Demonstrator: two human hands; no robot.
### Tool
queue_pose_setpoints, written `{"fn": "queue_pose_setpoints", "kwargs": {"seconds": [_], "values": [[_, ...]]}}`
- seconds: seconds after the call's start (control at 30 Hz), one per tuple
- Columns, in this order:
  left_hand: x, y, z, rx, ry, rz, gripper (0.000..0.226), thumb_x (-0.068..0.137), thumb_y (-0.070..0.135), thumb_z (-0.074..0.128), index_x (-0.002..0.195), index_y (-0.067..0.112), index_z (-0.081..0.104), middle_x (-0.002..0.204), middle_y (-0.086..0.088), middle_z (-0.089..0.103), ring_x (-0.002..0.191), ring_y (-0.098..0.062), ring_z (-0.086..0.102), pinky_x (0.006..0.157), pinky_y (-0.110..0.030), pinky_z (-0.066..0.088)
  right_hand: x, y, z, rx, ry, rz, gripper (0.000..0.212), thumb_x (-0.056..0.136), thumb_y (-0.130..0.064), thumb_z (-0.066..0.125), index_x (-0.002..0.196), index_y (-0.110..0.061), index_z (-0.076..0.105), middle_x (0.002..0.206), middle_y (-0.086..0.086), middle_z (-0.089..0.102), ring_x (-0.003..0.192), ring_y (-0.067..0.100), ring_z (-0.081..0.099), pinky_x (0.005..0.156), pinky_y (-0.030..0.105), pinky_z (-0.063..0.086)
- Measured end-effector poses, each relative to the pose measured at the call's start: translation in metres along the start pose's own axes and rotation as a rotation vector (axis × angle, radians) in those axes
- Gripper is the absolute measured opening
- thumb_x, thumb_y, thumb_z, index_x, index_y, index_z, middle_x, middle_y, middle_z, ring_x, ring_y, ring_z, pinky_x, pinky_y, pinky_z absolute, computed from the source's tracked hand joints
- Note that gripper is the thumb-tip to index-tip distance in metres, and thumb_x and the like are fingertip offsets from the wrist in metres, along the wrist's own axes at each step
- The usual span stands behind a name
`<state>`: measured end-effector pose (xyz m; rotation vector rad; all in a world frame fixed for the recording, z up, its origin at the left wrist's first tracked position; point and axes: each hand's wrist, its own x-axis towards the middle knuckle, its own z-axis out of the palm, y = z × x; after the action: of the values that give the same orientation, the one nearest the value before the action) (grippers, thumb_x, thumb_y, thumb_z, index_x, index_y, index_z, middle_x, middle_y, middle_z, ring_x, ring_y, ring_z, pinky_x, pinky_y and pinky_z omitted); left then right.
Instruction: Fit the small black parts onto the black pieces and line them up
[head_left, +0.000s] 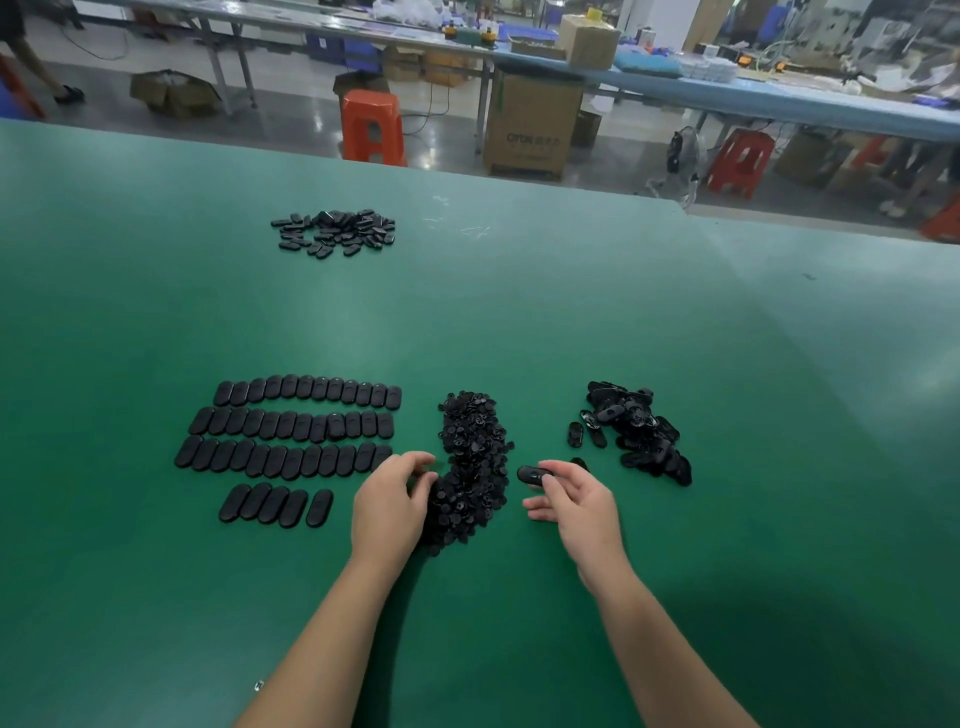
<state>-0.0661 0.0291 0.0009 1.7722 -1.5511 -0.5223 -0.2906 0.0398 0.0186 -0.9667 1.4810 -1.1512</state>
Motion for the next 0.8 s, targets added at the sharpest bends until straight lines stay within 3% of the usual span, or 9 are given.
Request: {"fn": "queue_pose_setpoints", "kwargs": {"seconds": [0.23,0.3,0.4,0.57,0.7,0.8], "values": [[0.0,0.0,-0.003,-0.056,0.015,0.021,0.013,0.093,0.015,0.069,0.102,0.02,0.077,0.094,0.016,0.067,0.087,0.0,0.06,0.077,-0.007,0.04,-0.005,0.009,0.001,-0.107,0.016,-0.064,0.01,0.105,-0.014,0.052,0.107,-0.017,0.061,0.095,-0.002,0.078,0.074,0.025,0.075,0.073,0.037,0.062],[-0.001,0.002,-0.004,-0.084,0.027,0.003,0.012,0.094,0.014,0.068,0.1,0.021,0.077,0.094,0.015,0.069,0.085,0.001,0.06,0.074,-0.003,0.037,-0.007,0.011,0.003,-0.121,0.026,-0.082,0.01,0.105,-0.014,0.052,0.105,-0.018,0.061,0.093,-0.003,0.078,0.073,0.023,0.074,0.071,0.034,0.061],[-0.002,0.004,-0.005,-0.122,0.04,-0.043,0.012,0.095,0.016,0.067,0.099,0.024,0.075,0.089,0.017,0.068,0.079,0.005,0.059,0.063,-0.004,0.039,-0.01,0.012,0.003,-0.135,0.036,-0.101,0.01,0.104,-0.013,0.054,0.104,-0.02,0.062,0.092,-0.005,0.077,0.071,0.019,0.073,0.066,0.026,0.058],[-0.002,0.004,-0.008,-0.238,0.024,-0.111,0.018,0.095,0.014,0.066,0.103,0.028,0.074,0.088,0.017,0.069,0.068,0.003,0.06,0.056,-0.008,0.043,-0.012,0.009,0.004,-0.129,0.048,-0.106,0.018,0.101,-0.008,0.057,0.112,-0.022,0.062,0.094,-0.01,0.077,0.068,0.015,0.071,0.065,0.025,0.059],[0.011,0.009,-0.019,-0.507,0.011,-0.288,0.021,0.093,0.012,0.069,0.104,0.029,0.074,0.09,0.012,0.074,0.083,-0.001,0.068,0.076,-0.016,0.051,-0.013,0.008,0.005,-0.136,0.064,-0.118,0.02,0.101,-0.007,0.057,0.114,-0.021,0.063,0.094,-0.005,0.077,0.065,0.013,0.07,0.063,0.024,0.058],[0.018,0.013,-0.026,-0.696,0.002,-0.408,0.017,0.089,0.009,0.073,0.095,0.025,0.076,0.085,0.011,0.077,0.081,0.004,0.07,0.076,-0.016,0.048,-0.014,0.008,0.004,-0.146,0.066,-0.119,0.019,0.101,-0.008,0.057,0.115,-0.019,0.063,0.095,-0.005,0.076,0.065,0.012,0.07,0.062,0.023,0.058]]}}
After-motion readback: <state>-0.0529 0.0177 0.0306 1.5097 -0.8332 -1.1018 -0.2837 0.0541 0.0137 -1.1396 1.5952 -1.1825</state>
